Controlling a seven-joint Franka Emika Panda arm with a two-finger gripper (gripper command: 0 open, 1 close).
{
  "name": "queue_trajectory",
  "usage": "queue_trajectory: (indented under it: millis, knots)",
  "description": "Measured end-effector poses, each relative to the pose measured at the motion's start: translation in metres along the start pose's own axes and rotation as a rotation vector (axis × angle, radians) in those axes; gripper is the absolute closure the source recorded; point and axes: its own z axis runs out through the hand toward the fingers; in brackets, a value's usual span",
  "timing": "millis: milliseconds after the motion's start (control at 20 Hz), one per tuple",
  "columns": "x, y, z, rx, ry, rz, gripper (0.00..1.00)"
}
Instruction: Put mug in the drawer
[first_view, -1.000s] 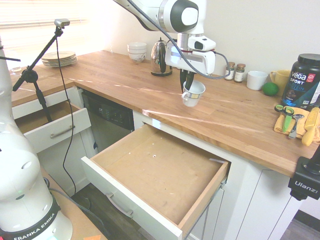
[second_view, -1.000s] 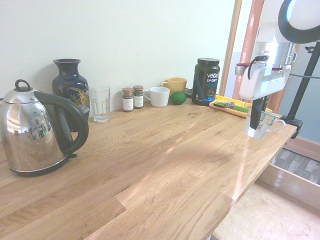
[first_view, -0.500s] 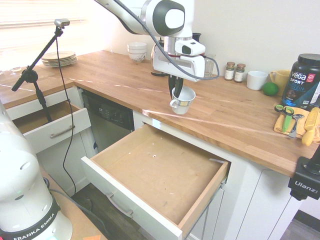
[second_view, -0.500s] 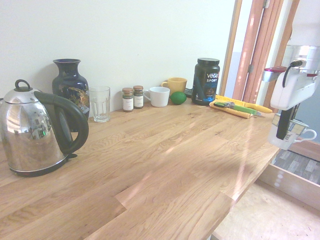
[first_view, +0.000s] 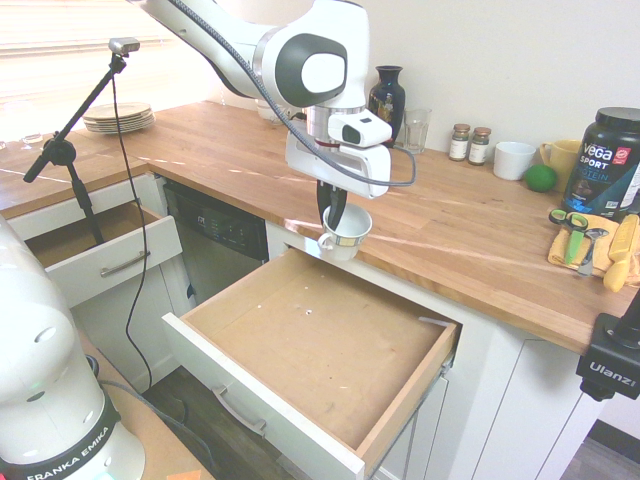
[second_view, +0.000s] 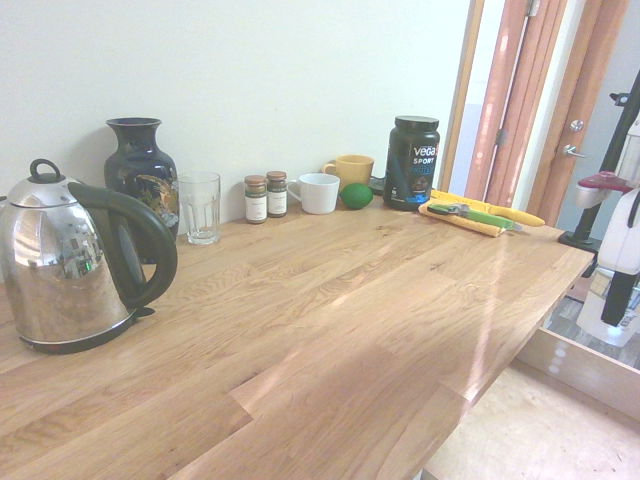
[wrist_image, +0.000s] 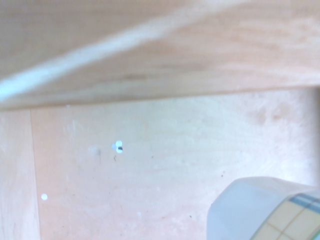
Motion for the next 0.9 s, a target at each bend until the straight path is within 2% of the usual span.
queue_trajectory:
  millis: [500,650,900]
  knots:
    - [-0.017,0.012,0.073,-0.018,-0.013,-0.005,1.0]
    - [-0.016,0.012,0.104,-0.017,-0.01,-0.005,1.0]
    - [-0.006,0.004,0.164,-0.006,0.025,-0.064,1.0]
